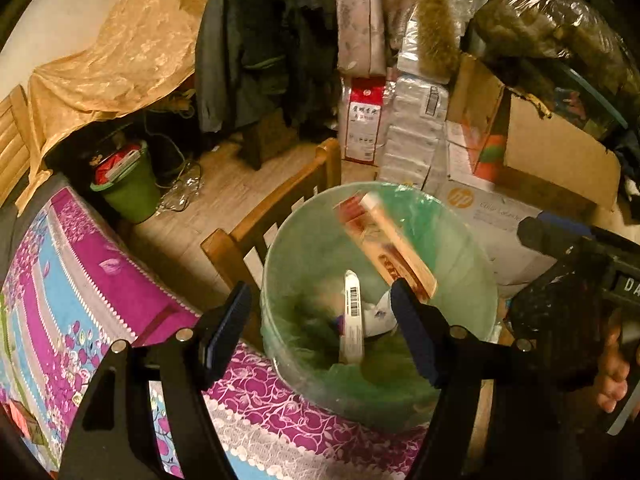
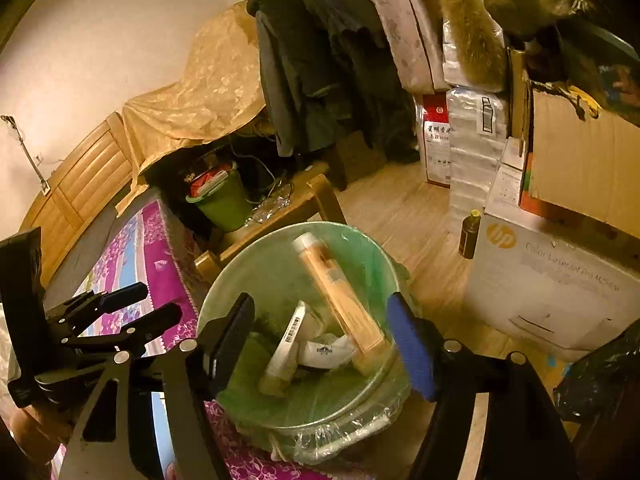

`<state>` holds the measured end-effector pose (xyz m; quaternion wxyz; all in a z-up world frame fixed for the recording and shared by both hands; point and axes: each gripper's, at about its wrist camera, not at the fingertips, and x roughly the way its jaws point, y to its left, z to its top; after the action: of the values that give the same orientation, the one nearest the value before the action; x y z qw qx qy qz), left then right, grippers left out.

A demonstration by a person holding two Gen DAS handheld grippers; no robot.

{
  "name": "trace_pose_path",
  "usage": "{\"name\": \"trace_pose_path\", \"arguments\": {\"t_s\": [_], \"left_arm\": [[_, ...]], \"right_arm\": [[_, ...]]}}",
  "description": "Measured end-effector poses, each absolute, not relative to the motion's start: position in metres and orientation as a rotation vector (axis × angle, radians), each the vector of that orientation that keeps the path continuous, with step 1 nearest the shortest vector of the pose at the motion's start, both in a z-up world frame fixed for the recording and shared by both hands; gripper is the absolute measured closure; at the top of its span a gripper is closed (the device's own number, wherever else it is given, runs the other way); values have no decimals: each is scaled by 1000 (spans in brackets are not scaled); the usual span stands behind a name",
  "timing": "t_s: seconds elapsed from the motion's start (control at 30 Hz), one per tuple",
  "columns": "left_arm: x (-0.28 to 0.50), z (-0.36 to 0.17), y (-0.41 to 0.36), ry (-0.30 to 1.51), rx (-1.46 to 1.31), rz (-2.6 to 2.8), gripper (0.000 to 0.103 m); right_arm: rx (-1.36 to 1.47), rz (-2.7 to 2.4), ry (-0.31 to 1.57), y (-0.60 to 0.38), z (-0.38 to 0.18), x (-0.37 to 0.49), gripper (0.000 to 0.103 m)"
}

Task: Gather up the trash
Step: 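Open both grippers to drop the boxes into the bin, then swing both tools back toward the trash on the bed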

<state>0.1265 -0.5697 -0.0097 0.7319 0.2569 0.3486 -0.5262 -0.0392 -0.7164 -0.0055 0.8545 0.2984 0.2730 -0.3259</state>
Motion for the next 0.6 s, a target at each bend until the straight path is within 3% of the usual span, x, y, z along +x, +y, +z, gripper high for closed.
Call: {"name": "trace_pose_path", "arguments": {"t_s": [0.27, 0.6], "left_arm": [[114, -12, -560, 689, 612, -1109, 34], [130, 0, -492, 538, 471, -876, 34]], "right_arm": [[607, -701, 549, -701, -3, -45, 33], [422, -854, 329, -628, 5, -53, 31]]}}
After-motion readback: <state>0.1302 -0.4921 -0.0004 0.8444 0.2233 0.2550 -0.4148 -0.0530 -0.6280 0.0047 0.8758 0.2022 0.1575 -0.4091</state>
